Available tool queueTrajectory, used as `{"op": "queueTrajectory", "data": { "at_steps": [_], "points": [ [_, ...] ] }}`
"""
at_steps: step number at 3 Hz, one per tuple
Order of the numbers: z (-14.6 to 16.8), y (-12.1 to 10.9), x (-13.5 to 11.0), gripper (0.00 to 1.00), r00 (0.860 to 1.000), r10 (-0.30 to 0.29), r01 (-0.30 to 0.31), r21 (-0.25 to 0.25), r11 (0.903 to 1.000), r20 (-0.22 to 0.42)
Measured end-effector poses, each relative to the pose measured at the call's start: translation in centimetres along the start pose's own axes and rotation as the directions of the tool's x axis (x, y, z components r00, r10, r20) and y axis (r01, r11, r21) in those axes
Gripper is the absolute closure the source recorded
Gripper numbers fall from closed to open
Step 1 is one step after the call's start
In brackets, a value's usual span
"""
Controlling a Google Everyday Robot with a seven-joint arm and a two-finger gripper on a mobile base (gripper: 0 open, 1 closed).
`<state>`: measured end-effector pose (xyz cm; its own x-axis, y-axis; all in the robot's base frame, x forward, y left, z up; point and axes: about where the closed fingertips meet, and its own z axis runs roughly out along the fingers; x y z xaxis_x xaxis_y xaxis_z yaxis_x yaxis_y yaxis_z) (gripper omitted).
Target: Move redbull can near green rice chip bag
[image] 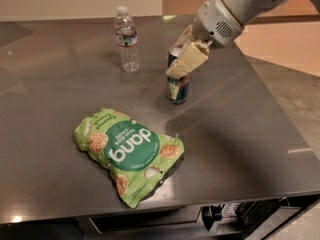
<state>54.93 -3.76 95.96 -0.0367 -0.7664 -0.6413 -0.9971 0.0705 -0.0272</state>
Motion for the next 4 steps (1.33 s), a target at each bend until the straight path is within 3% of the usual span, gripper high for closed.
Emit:
{"op": "queueTrajectory", "data": {
  "at_steps": [2, 4],
  "points": [
    [4.4, 3.5, 0.1, 1.00, 0.999, -0.035, 0.032, -0.089, 0.9955, -0.027],
    [5.5, 4.2, 0.1, 0.59, 0.999, -0.050, 0.049, -0.102, 0.9935, -0.006]
  ]
}}
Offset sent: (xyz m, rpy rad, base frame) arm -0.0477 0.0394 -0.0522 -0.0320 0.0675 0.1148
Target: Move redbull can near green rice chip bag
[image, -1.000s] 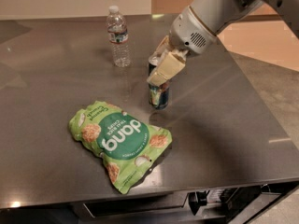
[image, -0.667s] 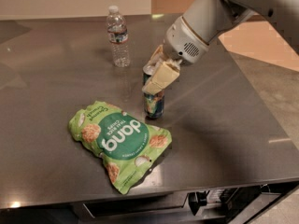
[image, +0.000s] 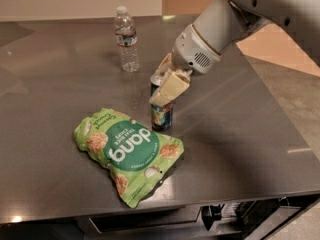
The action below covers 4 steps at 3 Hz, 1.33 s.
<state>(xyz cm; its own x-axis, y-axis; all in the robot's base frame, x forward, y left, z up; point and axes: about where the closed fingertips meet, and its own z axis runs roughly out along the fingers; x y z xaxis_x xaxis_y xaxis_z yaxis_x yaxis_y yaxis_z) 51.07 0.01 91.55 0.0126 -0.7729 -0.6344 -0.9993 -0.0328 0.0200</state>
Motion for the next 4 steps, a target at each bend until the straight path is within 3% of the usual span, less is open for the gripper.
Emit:
{"op": "queueTrajectory", "data": {
  "at_steps": [2, 3, 4],
  "points": [
    [0.28, 0.02, -0.21, 0.12, 1.000, -0.004, 0.004, -0.003, 1.0000, 0.000],
    [0.41, 0.04, -0.30, 0.00, 1.000, -0.005, 0.005, -0.004, 1.0000, 0.000],
    [0.42, 0.04, -0.30, 0.00, 1.000, -0.005, 0.005, -0.004, 1.0000, 0.000]
  ]
}}
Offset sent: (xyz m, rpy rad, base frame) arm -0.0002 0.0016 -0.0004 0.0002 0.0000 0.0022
